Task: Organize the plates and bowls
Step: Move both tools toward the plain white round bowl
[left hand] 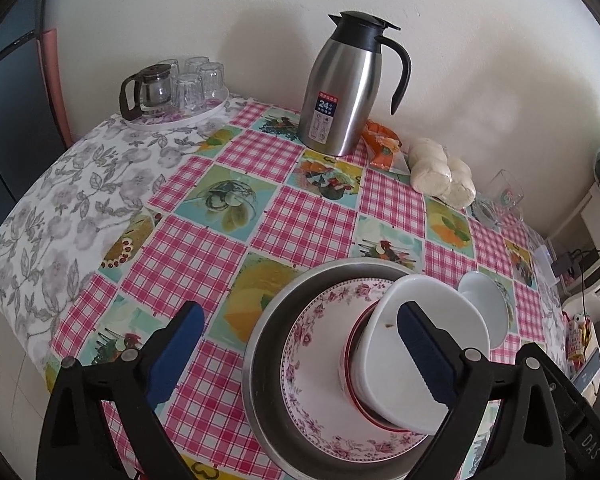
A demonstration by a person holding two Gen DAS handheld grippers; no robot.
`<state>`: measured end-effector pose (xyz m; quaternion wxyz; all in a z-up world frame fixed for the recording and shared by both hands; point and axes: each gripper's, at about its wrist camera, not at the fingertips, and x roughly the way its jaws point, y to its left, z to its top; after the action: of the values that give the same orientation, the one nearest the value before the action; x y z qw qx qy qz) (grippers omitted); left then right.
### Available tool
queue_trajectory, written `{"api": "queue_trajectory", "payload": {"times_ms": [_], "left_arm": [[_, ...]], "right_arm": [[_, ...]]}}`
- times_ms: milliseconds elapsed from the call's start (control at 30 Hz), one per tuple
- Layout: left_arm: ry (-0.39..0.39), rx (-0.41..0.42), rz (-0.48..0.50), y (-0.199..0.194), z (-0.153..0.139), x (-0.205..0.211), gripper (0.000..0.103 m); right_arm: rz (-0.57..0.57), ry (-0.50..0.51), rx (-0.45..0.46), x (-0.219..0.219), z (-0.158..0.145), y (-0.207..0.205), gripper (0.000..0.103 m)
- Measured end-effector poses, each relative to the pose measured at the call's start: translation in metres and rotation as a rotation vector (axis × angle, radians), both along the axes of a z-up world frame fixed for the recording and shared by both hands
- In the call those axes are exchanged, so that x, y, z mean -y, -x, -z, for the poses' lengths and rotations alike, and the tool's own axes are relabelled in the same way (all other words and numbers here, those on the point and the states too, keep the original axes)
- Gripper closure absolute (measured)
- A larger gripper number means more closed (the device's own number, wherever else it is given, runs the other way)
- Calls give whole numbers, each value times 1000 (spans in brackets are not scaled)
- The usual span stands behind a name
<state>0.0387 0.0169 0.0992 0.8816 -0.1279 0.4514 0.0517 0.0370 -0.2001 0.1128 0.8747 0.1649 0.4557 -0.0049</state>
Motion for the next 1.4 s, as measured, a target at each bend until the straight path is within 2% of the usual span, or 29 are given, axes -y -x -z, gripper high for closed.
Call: {"api": "queue_trajectory", "payload": {"times_ms": [233,433,600,867,1133,1267,1400], "left_arm": [[0,37,3,0,-4,10,5],[-2,113,43,-2,-16,28,5],[8,193,99,-5,-33,48,5],[11,251,216,-12,-51,90,5],[20,231,303,-31,-48,135,5],[-2,156,356,-47,-36,158,5],[-44,106,364,-59,-22,174,5]], "right_arm": [[-5,23,49,8,-5,3,0],[29,26,73,26,-6,4,0],[94,16,90,51,-5,6,0],[176,-10,87,95,2,4,0],[237,-54,47,135,16,-1,0],[248,-73,24,146,27,-7,0],[259,-69,-27,155,46,-16,0]]}}
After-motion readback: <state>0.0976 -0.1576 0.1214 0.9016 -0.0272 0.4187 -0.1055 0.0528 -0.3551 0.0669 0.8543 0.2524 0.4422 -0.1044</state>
